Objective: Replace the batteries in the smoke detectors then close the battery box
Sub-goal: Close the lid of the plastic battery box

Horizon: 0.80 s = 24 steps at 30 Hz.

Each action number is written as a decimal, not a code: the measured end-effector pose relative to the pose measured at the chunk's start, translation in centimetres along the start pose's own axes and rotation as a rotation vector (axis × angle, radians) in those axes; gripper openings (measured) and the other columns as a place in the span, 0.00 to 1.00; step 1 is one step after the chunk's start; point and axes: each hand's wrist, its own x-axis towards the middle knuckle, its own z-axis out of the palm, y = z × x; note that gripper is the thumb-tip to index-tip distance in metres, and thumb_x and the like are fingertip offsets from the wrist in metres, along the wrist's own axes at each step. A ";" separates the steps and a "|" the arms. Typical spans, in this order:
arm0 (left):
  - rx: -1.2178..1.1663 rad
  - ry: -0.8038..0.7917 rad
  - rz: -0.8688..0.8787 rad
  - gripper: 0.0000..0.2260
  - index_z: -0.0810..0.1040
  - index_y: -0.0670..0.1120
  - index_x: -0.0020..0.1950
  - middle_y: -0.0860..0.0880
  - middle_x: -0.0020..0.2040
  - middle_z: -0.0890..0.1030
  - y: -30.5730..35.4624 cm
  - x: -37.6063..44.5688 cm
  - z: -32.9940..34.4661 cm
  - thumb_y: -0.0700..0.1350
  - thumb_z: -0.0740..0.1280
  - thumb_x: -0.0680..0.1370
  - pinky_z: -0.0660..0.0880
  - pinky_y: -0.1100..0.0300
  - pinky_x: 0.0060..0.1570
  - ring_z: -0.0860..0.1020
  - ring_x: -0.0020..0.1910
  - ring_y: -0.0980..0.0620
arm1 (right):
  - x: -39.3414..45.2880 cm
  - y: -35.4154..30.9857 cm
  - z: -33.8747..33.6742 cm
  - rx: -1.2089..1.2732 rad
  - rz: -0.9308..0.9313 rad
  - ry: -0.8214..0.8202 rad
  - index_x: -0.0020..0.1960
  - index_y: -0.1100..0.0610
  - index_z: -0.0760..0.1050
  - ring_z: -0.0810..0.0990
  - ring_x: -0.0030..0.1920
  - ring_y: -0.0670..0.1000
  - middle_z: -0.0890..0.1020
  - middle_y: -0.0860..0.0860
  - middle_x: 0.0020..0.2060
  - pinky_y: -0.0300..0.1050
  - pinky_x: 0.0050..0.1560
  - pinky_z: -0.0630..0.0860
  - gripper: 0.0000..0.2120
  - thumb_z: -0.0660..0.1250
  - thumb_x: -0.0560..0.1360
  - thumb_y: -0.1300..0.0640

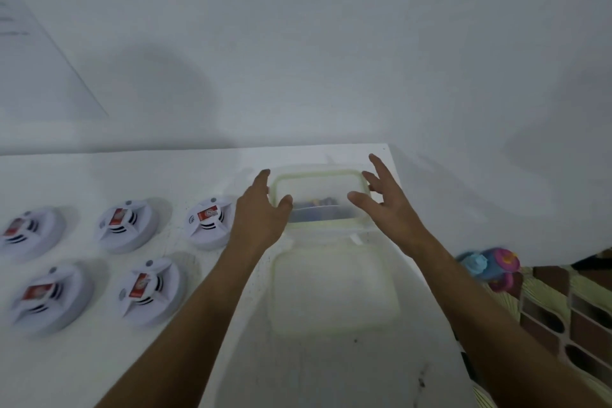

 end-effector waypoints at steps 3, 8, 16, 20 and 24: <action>-0.012 -0.037 -0.007 0.28 0.59 0.47 0.77 0.45 0.70 0.71 -0.1 -0.1 0.0 0.50 0.65 0.79 0.68 0.55 0.63 0.72 0.67 0.48 | -0.2 0.4 0.0 0.032 0.022 -0.008 0.78 0.37 0.53 0.65 0.73 0.47 0.67 0.42 0.73 0.46 0.69 0.64 0.33 0.66 0.79 0.48; 0.001 -0.138 -0.057 0.32 0.54 0.50 0.78 0.43 0.71 0.70 -0.5 0.5 -0.8 0.52 0.65 0.78 0.69 0.56 0.58 0.72 0.66 0.46 | 0.6 0.8 -0.3 0.117 0.068 0.010 0.76 0.36 0.55 0.62 0.75 0.48 0.69 0.38 0.67 0.53 0.75 0.59 0.25 0.58 0.81 0.42; -0.117 -0.226 -0.013 0.35 0.50 0.52 0.79 0.49 0.78 0.57 -0.2 1.7 0.1 0.55 0.65 0.78 0.60 0.53 0.71 0.58 0.76 0.49 | 1.7 0.6 0.3 0.154 0.086 -0.071 0.79 0.40 0.50 0.57 0.78 0.45 0.60 0.42 0.78 0.55 0.79 0.51 0.28 0.46 0.82 0.35; -0.149 -0.266 0.062 0.38 0.47 0.52 0.79 0.52 0.79 0.51 -1.0 1.4 1.5 0.55 0.67 0.77 0.54 0.59 0.71 0.52 0.77 0.54 | 1.0 1.2 1.2 0.054 0.022 -0.118 0.80 0.44 0.47 0.55 0.76 0.41 0.56 0.41 0.79 0.44 0.75 0.52 0.28 0.53 0.83 0.44; -0.179 -0.320 0.134 0.48 0.43 0.55 0.79 0.56 0.79 0.47 -1.5 1.6 1.3 0.57 0.73 0.71 0.53 0.59 0.71 0.49 0.77 0.58 | 1.2 2.1 0.6 -0.070 -0.041 -0.184 0.80 0.44 0.45 0.54 0.76 0.39 0.54 0.40 0.79 0.43 0.75 0.55 0.47 0.73 0.72 0.43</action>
